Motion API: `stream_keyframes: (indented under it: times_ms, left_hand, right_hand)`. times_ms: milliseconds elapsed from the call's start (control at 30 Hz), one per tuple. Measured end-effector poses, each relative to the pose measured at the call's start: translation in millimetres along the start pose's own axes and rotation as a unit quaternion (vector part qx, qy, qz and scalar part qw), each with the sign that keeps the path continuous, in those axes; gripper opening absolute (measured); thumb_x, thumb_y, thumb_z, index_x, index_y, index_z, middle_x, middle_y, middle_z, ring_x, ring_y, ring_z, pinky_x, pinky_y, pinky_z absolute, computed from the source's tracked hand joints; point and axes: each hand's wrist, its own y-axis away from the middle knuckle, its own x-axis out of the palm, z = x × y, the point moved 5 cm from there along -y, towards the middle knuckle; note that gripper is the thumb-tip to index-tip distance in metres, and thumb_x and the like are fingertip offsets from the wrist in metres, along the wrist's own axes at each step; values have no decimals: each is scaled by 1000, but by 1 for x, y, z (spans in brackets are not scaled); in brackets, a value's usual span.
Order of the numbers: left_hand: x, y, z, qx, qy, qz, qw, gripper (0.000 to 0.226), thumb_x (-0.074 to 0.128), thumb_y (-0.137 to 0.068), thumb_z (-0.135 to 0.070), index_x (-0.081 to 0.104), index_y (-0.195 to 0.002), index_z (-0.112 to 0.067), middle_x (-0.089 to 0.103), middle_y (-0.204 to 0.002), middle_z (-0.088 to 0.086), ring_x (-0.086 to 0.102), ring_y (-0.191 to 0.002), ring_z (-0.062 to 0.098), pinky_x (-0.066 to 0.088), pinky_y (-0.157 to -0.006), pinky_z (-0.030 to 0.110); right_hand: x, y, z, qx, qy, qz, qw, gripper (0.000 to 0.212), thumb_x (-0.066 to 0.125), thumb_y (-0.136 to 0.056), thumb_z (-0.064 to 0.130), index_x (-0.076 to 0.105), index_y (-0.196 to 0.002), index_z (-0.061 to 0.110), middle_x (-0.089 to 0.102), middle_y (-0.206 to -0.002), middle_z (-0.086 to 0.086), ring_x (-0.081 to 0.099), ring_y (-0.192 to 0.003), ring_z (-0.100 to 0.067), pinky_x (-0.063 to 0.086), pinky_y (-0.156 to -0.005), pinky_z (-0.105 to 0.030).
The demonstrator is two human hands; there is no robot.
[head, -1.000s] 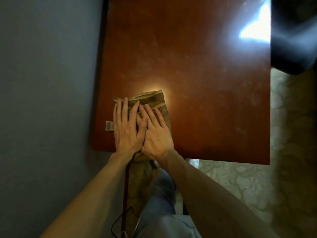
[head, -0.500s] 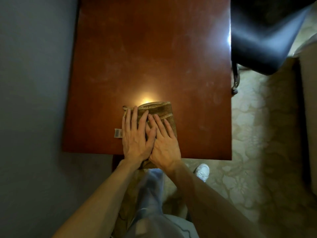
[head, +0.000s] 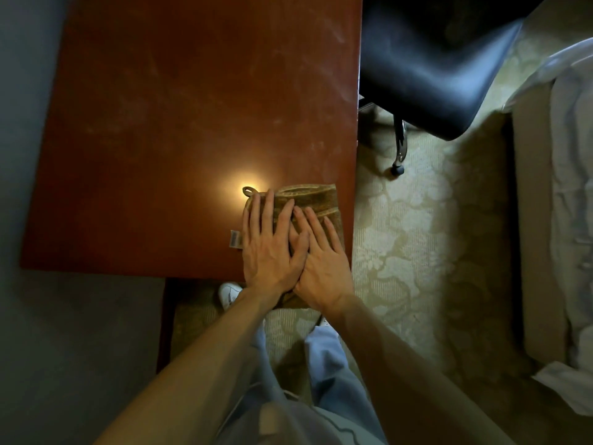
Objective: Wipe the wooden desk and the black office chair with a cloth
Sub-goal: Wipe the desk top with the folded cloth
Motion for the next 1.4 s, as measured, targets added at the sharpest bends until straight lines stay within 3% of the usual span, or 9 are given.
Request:
stream_keyframes:
  times_ms: [267,500,567,667,800,900,1200,1267,1400]
  left_hand:
    - [11,25,-37,-131,66,-66,987,57,30,-107,-48,47,-152,-17,30,-167,12,19,-157,29,16,-126,54]
    - [10,38,-65,-309,175,-115,928,67,32,-103,-52,44,-153,-9,29,-167,16,19,-156,34,10,-127,55]
    - [7,37,-58,-279,194,-104,935,72,31,-102,-55,36,-157,-9,23,-169,13,13,-159,30,5,-127,57]
    - [-6,27,-42,-80,150,-85,982,71,34,-103,-51,28,-160,-9,17,-172,9,7,-160,23,-8,-127,53]
    - [-3,-16,-23,230,52,72,969,68,36,-106,-47,25,-162,-11,22,-170,8,11,-159,18,9,-129,51]
    - [11,-28,-13,274,-12,178,945,70,31,-107,-49,12,-166,-16,7,-173,5,1,-160,16,7,-130,44]
    - [4,40,-30,-33,-8,49,998,69,28,-106,-41,12,-165,-10,6,-173,13,1,-160,24,6,-129,50]
    - [-1,24,-33,12,-31,50,998,74,33,-102,-38,10,-164,-8,1,-172,15,-3,-160,26,3,-129,50]
    - [-1,-10,-26,273,-42,110,955,74,42,-102,-34,12,-165,-9,4,-172,14,-1,-160,26,2,-130,47]
  right_hand:
    - [-11,-3,-50,-186,23,5,982,69,39,-103,44,19,-164,18,14,-171,-7,5,-159,-22,12,-128,-47]
    - [-26,-21,-65,-345,78,51,934,66,32,-106,48,22,-163,16,16,-171,-10,8,-159,-24,7,-129,-46]
    - [-31,-10,-58,-275,46,17,960,67,41,-104,44,26,-162,14,19,-170,-13,11,-159,-26,12,-129,-48]
    - [-35,25,-54,16,-68,-69,995,67,43,-100,34,30,-159,6,22,-168,-17,14,-158,-29,17,-127,-53]
    - [-11,51,-36,273,-177,-8,945,77,36,-104,50,10,-163,8,7,-170,-20,4,-158,-33,9,-129,-51]
    - [-4,39,-32,264,-143,10,954,86,36,-103,56,3,-162,3,1,-169,-25,-1,-158,-38,6,-129,-51]
    - [-18,10,-67,-11,16,35,999,82,41,-99,51,17,-161,3,10,-170,-19,0,-159,-30,6,-128,-53]
    - [-23,17,-57,37,19,1,999,75,41,-100,46,22,-161,6,13,-170,-17,2,-159,-30,5,-128,-56]
    - [-11,41,-33,226,-81,-9,971,70,27,-103,48,13,-164,15,7,-170,-21,-1,-158,-34,8,-128,-56]
